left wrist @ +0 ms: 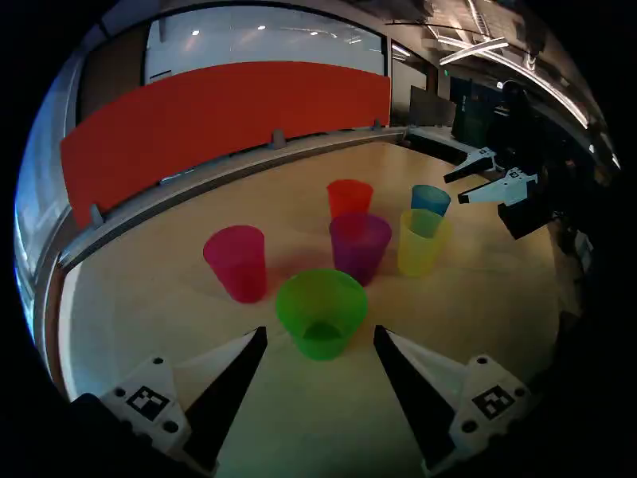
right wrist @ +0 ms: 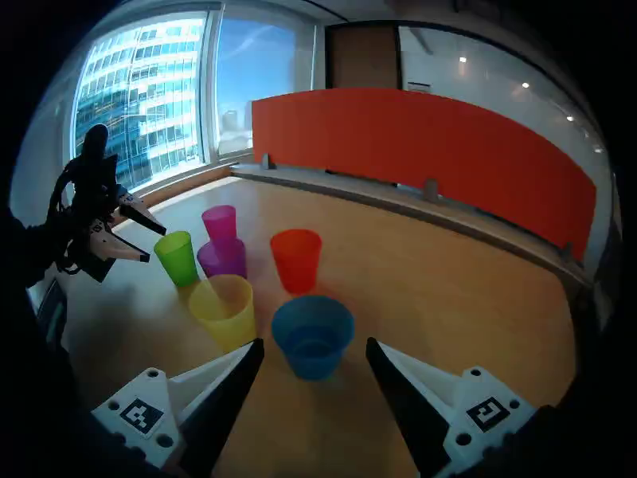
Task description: Pour water
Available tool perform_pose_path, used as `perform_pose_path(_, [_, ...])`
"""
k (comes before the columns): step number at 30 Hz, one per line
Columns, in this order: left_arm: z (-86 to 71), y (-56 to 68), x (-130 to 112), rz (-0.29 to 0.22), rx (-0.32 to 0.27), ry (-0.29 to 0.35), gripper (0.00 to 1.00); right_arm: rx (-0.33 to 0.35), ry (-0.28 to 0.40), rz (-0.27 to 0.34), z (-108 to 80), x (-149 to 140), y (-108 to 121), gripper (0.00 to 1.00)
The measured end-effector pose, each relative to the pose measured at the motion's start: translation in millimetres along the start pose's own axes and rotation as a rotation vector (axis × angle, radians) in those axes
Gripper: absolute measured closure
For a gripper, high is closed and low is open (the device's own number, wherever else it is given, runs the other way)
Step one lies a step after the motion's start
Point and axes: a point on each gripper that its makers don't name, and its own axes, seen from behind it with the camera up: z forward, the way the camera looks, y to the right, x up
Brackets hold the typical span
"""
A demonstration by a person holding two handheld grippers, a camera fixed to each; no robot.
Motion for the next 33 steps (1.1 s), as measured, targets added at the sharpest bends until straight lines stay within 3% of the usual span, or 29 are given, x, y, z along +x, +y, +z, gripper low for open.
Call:
perform_pose_path(17, [36.5,-0.8,1.2,0.017,-0.026,-0.037,0.0,-0.007,-0.034,-0.015,9.9,-8.0,4.8,0.01])
perform_pose_path(33, [50.0,-4.4,7.3,-0.026,-0.042,-0.032,0.02,0.005,-0.045,-0.027,20.4,-9.3,5.7,0.01])
